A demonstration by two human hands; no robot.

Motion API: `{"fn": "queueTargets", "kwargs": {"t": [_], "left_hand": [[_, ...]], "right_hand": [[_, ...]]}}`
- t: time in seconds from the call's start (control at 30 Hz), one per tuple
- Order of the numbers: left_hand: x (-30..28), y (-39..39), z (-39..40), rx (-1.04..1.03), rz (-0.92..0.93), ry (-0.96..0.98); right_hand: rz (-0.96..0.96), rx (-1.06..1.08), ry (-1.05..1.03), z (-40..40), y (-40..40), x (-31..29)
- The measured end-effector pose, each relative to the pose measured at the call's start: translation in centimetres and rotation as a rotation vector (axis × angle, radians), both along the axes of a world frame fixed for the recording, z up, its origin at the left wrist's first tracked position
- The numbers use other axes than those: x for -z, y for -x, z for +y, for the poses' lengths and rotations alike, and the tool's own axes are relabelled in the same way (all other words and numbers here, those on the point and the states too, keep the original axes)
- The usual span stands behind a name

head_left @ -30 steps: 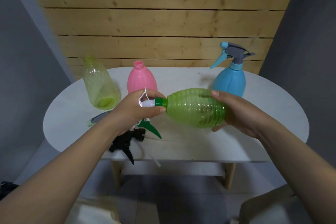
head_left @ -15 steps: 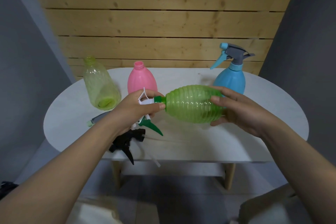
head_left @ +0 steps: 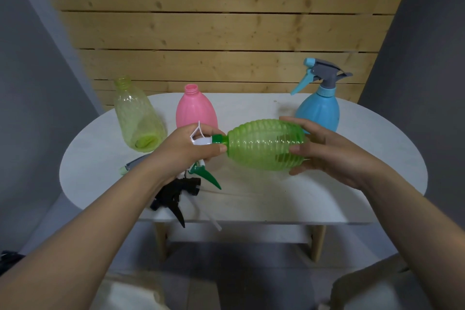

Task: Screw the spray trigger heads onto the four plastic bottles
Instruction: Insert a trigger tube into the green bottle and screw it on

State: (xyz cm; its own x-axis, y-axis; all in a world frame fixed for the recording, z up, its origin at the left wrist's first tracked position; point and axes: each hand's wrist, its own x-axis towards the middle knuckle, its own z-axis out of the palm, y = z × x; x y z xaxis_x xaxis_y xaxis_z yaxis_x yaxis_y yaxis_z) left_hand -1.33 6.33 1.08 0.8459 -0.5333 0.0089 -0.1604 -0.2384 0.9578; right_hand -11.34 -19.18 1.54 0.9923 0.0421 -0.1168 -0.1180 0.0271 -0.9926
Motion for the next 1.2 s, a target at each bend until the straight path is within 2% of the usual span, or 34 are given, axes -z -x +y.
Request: {"fn": "queueTargets", "kwargs": {"t": [0.1,0.33,0.43,0.57,0.67,0.73,0.97,1.1,1.2], "left_hand": [[-0.1,0.2,0.1,0.031,-0.046,-0.031],[0.0,0.5,0.1,0.053,-0.112,-0.097],[0.1,0.2,0.0,0.004,-0.071,-0.071],[-0.2,0.0,-0.2,-0.036,0.019,-0.001],[-0.5,0.3,-0.1,-0.011,0.04,-0.001],[-0.7,0.6,-0.1,0.014,0.02,-0.008],[-0.7,0.7,-0.1,0.064,-0.081,-0.088],[-0.5,0.6,-0.2,0.024,-0.063,-0.065],[-0.3,0.2,-0.3,-0.024,0.006,-0.035]], "right_hand": [[0.015,-0.003,0.131,-0.2,0.2,-0.1],[0.233,0.06,0.283,0.6,-0.1,0.7],[0.226,0.047,0.182,0.7,-0.2,0.5],[0.069,0.037,-0.052,0.3,-0.2,0.1],[-0.026,0.022,-0.019,-0.3,-0.2,-0.1],[-0.023,0.033,0.054,-0.4,0.0,-0.3],[0.19,0.092,0.266,0.4,-0.3,0.7],[0.206,0.03,0.188,0.3,-0.2,0.4],[0.088,0.021,0.063,0.2,-0.1,0.2]]}}
